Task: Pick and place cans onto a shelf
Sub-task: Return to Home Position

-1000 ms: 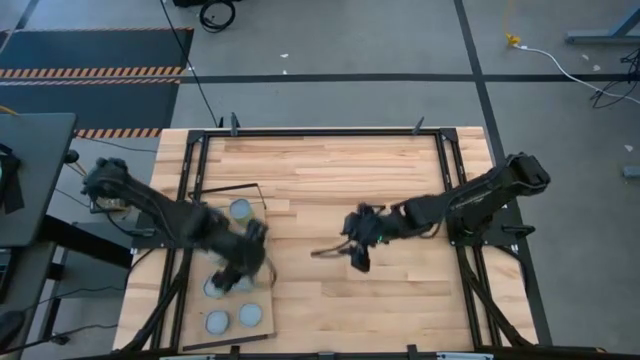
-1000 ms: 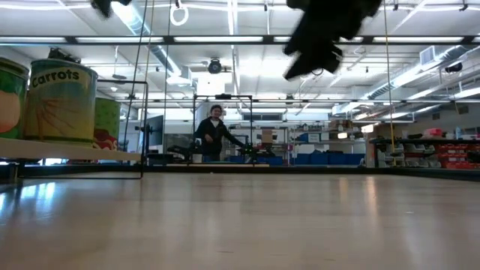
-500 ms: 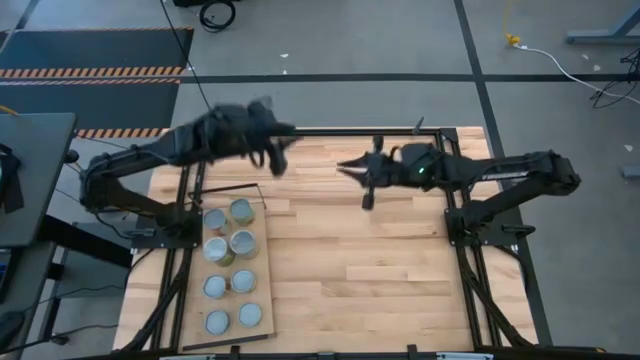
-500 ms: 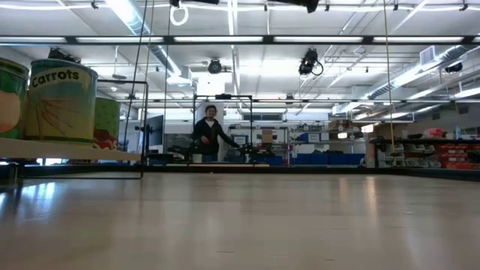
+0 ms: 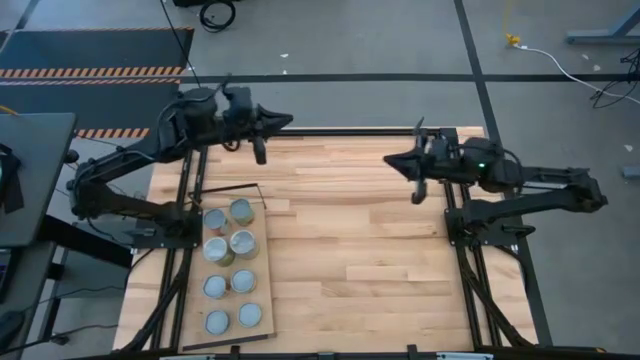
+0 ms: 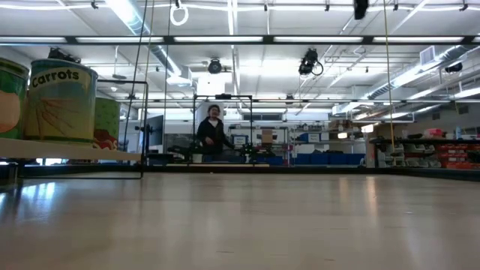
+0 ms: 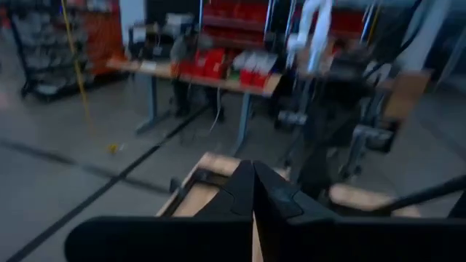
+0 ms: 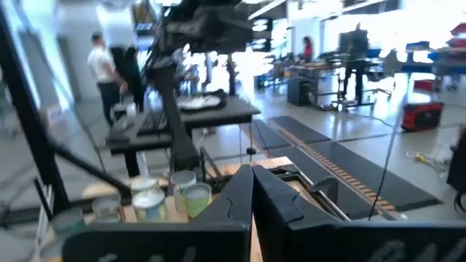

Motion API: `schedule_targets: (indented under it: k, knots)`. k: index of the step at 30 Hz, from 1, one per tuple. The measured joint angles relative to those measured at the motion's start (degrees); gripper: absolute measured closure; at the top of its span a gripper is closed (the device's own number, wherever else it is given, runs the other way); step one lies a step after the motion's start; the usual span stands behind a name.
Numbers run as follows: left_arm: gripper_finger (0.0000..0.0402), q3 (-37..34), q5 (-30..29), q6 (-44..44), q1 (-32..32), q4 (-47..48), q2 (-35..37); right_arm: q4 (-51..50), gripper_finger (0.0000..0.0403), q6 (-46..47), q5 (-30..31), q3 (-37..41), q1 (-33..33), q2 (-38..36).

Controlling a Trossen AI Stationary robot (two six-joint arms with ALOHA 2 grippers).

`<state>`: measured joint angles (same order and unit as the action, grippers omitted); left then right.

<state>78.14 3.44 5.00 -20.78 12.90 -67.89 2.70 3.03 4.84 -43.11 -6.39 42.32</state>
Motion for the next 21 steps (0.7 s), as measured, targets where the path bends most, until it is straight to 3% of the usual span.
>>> schedule_targets:
  k: [2, 9, 13, 21]
  knots:
    - [0.0398, -3.58, 2.54, 1.17, -2.26, -3.87, 2.18, -0.16, 0.0388, 1.33, 0.4, 2.11, -0.07, -3.46]
    - [0.0395, -20.02, 2.89, 2.73, -7.37, -13.29, 10.42, -7.89, 0.0384, 0.96, 0.09, 5.95, 0.0, -11.53]
    - [0.0397, -28.66, 2.98, 4.42, -9.67, -16.58, 16.61, -13.08, 0.0386, 0.88, 3.75, 6.41, -0.15, -12.68]
    - [0.0398, -41.63, 2.75, 12.63, -10.4, -21.28, 29.14, -20.06, 0.0386, 1.37, 3.94, 6.43, -0.07, -12.61]
